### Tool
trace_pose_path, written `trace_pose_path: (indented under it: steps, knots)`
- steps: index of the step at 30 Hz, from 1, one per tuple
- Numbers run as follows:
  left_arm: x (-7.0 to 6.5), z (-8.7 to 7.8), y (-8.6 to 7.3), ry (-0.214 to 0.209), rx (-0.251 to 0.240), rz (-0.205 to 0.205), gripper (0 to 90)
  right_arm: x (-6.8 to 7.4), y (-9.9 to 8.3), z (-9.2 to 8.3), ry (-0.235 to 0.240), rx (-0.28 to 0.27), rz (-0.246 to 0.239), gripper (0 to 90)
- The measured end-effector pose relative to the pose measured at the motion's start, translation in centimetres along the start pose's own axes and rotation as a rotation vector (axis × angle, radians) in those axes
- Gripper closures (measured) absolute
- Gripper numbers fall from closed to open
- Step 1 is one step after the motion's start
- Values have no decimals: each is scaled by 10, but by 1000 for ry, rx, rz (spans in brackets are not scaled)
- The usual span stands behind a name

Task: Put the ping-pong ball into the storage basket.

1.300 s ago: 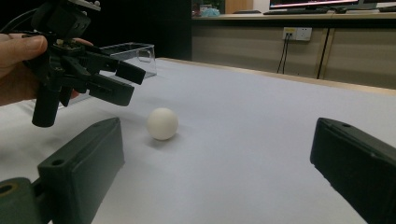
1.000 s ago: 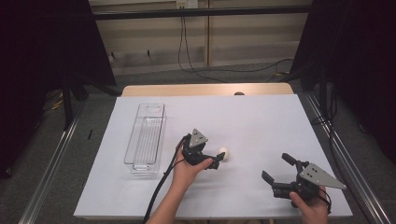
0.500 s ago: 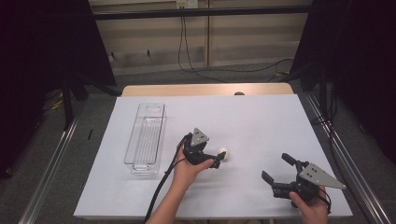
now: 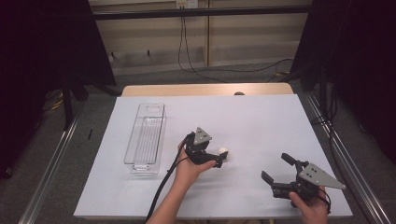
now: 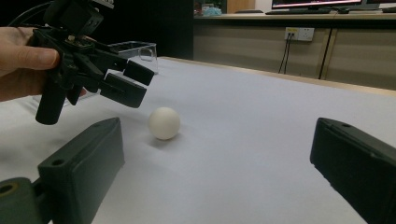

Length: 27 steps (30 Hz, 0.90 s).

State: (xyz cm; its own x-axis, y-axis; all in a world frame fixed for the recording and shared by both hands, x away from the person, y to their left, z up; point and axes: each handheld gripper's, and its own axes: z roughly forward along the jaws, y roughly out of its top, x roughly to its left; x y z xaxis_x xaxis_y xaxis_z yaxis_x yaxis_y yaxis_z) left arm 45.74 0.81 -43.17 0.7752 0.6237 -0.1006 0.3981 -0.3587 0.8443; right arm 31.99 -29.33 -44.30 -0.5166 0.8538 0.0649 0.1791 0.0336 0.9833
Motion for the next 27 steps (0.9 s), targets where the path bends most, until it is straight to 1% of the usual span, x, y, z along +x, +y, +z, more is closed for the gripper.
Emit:
trace_pose_path:
  steps: [1, 2, 4, 6, 7, 13, 14, 15, 16, 18, 19, 20, 21, 22, 23, 24, 25, 26, 27]
  knots:
    - [-1, 1, 1, -7, 2, 5, 22, 0, 0, 0, 1, 1, -1, 26]
    - [-1, 2, 1, -4, -1, 6, 25, 0, 0, 0, 3, -2, -4, 26]
    - [-1, 3, 0, -18, 13, 4, 25, 0, 0, 0, 10, -1, -10, 26]
    - [-1, 4, 0, -7, 26, 6, 26, 0, 0, 0, 7, -1, -8, 26]
    - [-1, 5, -1, -14, 21, 2, 26, 0, 0, 0, 9, -2, -9, 26]
    - [-1, 7, -1, 0, 44, 0, 31, 0, 1, -1, 5, -4, -6, 26]
    - [-2, 9, -2, 1, 39, -14, 31, 0, 1, -1, 4, -4, -5, 26]
    - [-2, 8, -2, 1, 51, -1, 31, 0, 1, -1, 6, -4, -3, 26]
    - [-1, 9, -2, -2, 45, -6, 31, 0, 1, -1, 7, -4, -3, 26]
    - [-1, 10, -2, 3, 57, -5, 31, -1, 1, -1, 3, -3, -9, 26]
    - [-2, 11, -3, 3, 51, -22, 31, -1, 0, -1, 9, 2, -6, 26]
    - [-1, 11, -3, 0, 60, -14, 31, -1, 0, -1, 11, 2, -8, 26]
    - [-2, 13, -4, 0, 57, -20, 31, -1, 0, 0, 8, -3, -10, 26]
    - [-3, 13, -4, -3, 60, -14, 31, 0, 0, 0, 9, -1, -9, 26]
    - [-4, 14, -4, -5, 58, -21, 31, -1, 0, 0, 10, 1, -11, 26]
    - [-4, 16, -5, -17, 62, -20, 31, -1, 0, 0, 9, 1, -11, 26]
    - [-5, 16, -5, -10, 62, -15, 32, -1, 0, 0, 6, 0, -12, 26]
    - [-6, 17, -5, -12, 70, -8, 33, -1, 0, 0, 7, -1, -12, 26]
    - [-6, 19, -6, -16, 60, -19, 34, -1, 1, 0, 8, 2, -8, 26]
